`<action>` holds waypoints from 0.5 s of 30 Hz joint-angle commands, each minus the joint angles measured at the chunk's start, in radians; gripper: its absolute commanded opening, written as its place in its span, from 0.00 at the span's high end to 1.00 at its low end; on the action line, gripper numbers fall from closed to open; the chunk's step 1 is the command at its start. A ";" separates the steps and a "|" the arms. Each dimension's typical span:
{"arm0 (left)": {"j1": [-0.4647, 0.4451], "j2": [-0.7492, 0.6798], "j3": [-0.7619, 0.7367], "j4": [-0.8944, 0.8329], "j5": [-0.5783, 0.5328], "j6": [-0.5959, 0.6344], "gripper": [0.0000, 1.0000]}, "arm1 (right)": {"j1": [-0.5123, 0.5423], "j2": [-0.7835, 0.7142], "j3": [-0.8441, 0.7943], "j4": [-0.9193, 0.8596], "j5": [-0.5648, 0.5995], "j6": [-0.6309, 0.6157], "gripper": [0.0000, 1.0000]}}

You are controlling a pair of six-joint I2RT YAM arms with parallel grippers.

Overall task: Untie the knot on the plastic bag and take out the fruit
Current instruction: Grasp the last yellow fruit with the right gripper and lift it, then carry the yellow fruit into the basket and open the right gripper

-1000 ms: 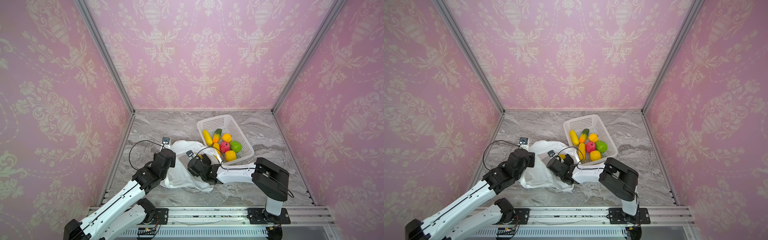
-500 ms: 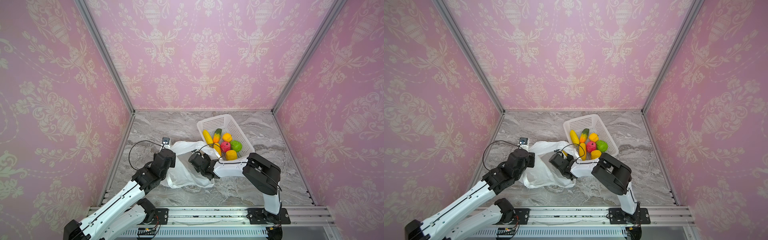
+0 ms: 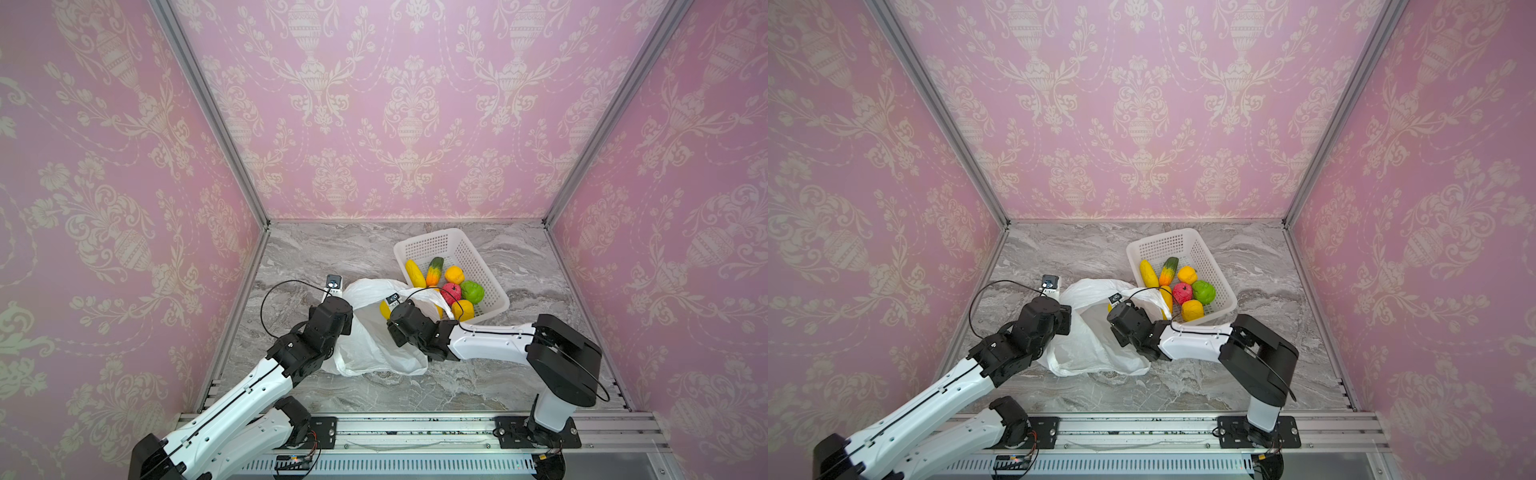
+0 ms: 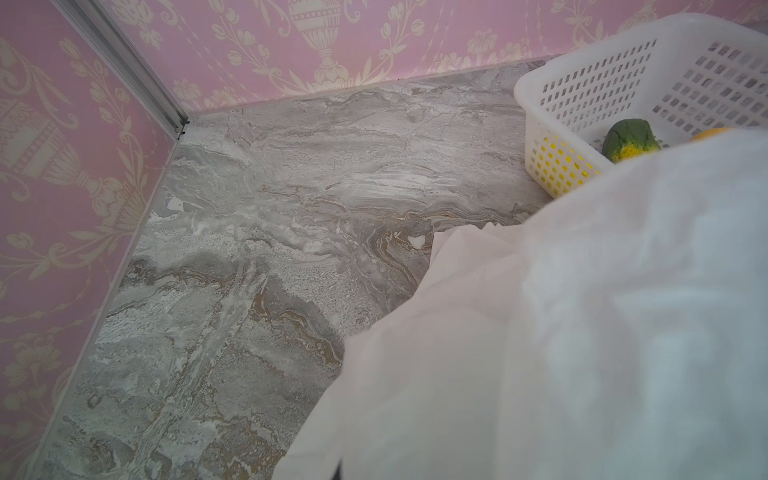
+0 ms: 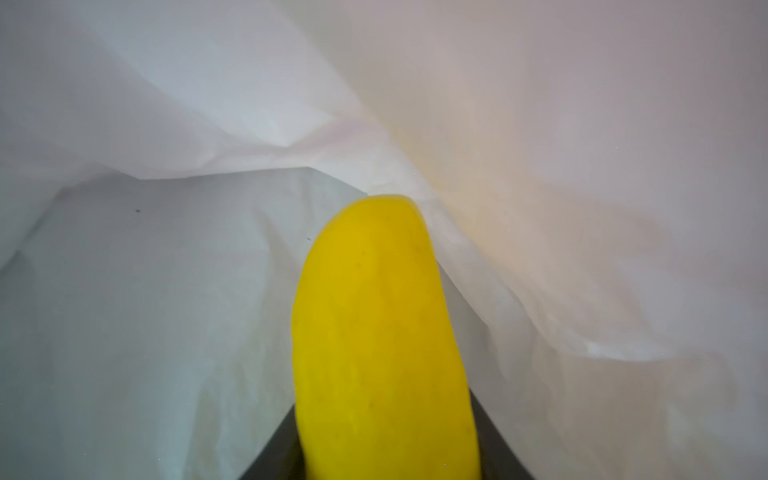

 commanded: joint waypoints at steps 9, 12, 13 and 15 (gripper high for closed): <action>0.012 -0.007 -0.016 0.006 0.010 -0.009 1.00 | 0.007 -0.251 -0.170 0.201 -0.337 0.002 0.75; 0.011 -0.003 -0.015 0.003 0.006 -0.012 1.00 | 0.006 -0.342 -0.212 0.219 -0.381 0.000 0.76; 0.011 -0.003 -0.015 0.003 0.004 -0.011 1.00 | 0.006 -0.376 -0.228 0.222 -0.385 -0.002 0.76; 0.012 -0.002 -0.014 0.003 0.002 -0.011 1.00 | 0.006 -0.464 -0.263 0.227 -0.373 -0.010 0.76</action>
